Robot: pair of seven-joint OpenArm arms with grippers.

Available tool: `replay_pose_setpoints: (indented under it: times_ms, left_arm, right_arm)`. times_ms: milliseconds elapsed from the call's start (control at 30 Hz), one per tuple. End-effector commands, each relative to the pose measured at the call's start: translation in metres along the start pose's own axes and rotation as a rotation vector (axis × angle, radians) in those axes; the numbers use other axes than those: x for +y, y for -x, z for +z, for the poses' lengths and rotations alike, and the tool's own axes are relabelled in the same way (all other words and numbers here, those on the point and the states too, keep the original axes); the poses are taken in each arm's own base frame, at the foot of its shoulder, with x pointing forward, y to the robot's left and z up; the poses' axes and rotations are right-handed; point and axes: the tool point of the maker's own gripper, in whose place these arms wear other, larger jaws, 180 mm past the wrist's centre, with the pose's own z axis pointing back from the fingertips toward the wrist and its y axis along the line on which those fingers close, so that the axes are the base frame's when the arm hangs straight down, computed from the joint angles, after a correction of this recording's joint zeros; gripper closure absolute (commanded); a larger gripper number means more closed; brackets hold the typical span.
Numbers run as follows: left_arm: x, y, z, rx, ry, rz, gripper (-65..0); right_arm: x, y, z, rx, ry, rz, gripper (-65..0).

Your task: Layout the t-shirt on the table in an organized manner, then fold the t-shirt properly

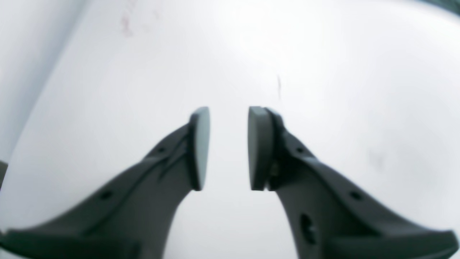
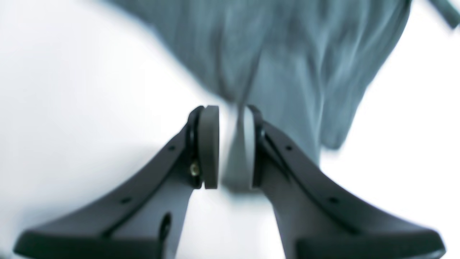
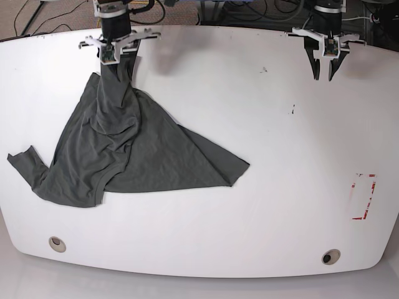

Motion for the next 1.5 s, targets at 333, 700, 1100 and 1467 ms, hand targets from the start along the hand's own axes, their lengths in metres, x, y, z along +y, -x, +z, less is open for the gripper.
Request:
replay_pose_setpoints:
  times_ms: [333,700,1100,1467]
  left_arm:
    - [0.000,-0.042,-0.027,-0.148,-0.059,0.058,-32.9]
    - [-0.009,-0.070,-0.050,-0.227,-0.041,0.080,-36.5]
    - [-0.008,-0.068,-0.060,-0.185,-0.044,0.088,-36.4]
    - [-0.008,-0.067,-0.061,-0.181,-0.044,0.085,-36.4]
  right_arm:
    - [-0.008,-0.060,-0.074,-0.012,0.018,0.006,-33.3]
    - [-0.024,-0.055,-0.109,0.101,0.028,0.038,-35.4]
    - [-0.025,-0.014,-0.113,0.209,0.022,0.024,-35.5]
    - [-0.015,0.002,-0.116,0.252,-0.035,0.036,-35.5]
